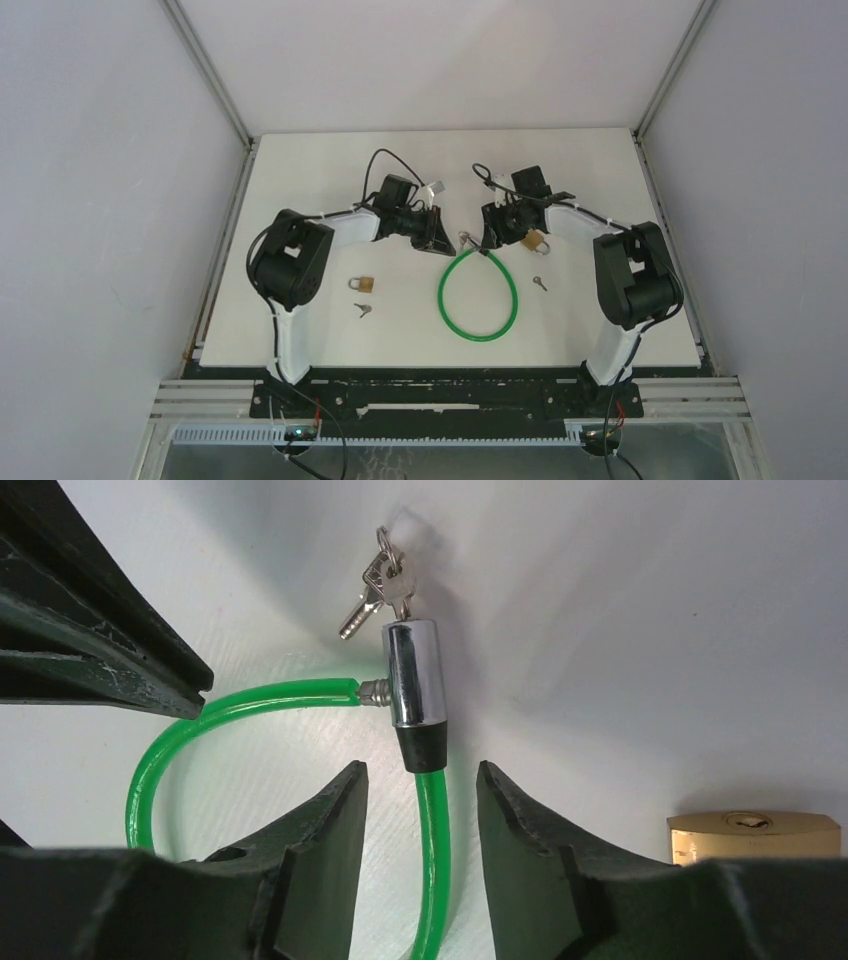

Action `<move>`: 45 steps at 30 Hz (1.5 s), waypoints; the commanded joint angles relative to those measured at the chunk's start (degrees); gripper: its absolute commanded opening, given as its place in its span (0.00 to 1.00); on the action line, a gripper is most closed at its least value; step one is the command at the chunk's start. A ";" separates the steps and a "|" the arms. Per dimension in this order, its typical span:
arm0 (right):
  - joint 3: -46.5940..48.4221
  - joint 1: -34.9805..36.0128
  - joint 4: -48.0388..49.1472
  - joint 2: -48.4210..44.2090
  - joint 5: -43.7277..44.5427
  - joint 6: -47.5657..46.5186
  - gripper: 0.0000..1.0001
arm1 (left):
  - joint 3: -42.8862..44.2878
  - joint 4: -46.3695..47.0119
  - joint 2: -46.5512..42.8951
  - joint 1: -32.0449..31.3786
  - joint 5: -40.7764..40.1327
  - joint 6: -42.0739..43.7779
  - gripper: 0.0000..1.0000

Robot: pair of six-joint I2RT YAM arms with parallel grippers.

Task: Lock with the key
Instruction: Lock the lock.

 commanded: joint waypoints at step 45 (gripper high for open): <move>6.67 -2.99 -9.86 0.26 -26.93 -10.39 0.20 | 2.95 -4.68 -5.46 -3.27 -0.76 17.14 0.00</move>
